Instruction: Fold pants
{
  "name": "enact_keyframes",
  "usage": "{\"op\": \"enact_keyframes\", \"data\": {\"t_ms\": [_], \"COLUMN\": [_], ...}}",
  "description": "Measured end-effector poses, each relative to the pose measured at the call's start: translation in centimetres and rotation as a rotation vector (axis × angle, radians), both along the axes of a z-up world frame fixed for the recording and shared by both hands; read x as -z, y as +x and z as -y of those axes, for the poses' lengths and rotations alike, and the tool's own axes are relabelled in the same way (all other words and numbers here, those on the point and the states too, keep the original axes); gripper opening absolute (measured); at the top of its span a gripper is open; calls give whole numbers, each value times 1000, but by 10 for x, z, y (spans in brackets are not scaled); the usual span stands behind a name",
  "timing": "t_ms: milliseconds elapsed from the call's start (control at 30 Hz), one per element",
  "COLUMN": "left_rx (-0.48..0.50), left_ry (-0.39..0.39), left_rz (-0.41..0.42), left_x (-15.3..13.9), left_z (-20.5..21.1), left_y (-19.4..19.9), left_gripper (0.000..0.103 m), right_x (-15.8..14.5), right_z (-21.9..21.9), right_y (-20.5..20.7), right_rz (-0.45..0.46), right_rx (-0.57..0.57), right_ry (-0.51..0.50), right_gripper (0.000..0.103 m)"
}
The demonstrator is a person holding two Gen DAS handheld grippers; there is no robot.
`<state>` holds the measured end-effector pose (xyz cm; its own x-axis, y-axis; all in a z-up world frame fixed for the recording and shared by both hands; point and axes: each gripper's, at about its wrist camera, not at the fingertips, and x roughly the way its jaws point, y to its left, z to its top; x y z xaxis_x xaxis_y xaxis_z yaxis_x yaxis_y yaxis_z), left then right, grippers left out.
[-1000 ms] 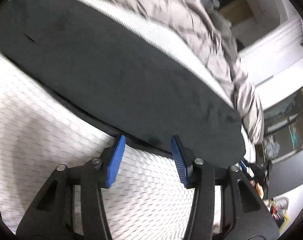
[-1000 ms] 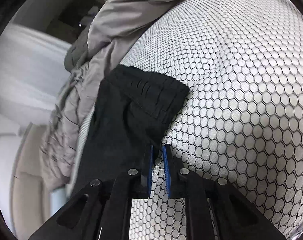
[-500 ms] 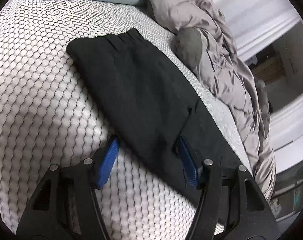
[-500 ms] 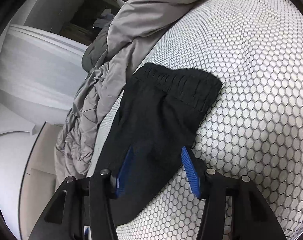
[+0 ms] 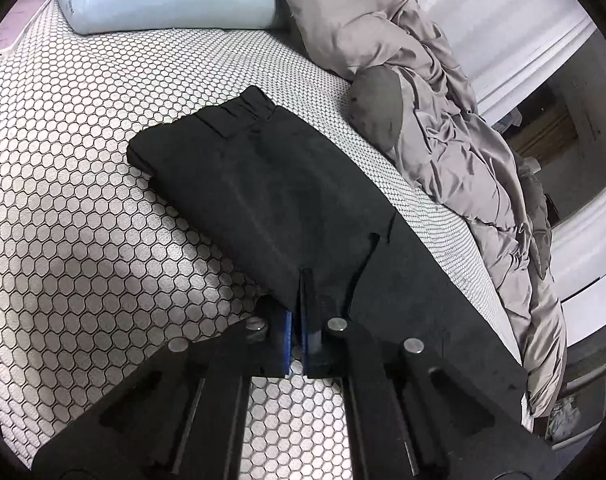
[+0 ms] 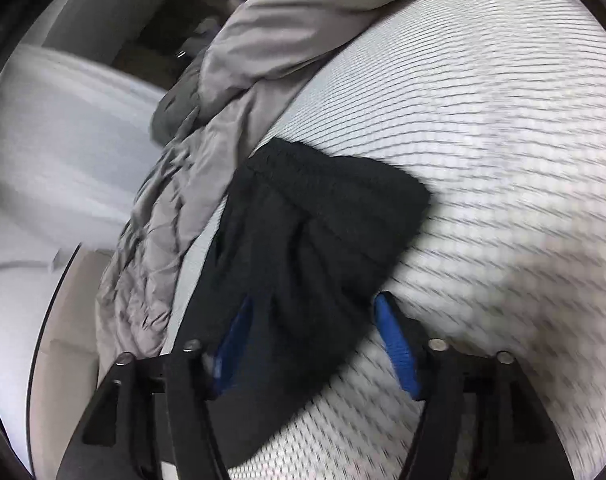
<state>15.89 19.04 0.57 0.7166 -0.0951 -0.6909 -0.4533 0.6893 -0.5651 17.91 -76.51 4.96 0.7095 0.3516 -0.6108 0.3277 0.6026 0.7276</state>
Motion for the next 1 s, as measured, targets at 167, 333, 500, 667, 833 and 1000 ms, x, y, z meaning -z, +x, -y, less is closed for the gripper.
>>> {"op": "enact_keyframes", "data": {"t_ms": [167, 333, 500, 667, 833, 1000], "left_rx": [18, 7, 8, 45, -30, -102], "left_ry": [15, 79, 96, 48, 90, 289], "left_rz": [32, 89, 77, -58, -68, -70], "left_x": [-6, -34, -33, 8, -6, -42], "left_z": [2, 2, -11, -21, -33, -23], "left_y": [-1, -44, -92, -93, -114, -133], "left_gripper": [0, 0, 0, 4, 23, 25], "right_x": [10, -34, -35, 2, -15, -56], "right_z": [-3, -26, -35, -20, -19, -24], "right_y": [14, -21, -73, -80, -88, -117], "right_rz": [41, 125, 87, 0, 18, 40], "right_rx": [10, -24, -40, -62, -3, 165], "right_ry": [-23, -85, -129, -20, -64, -380], "right_gripper": [26, 17, 16, 22, 41, 51]}}
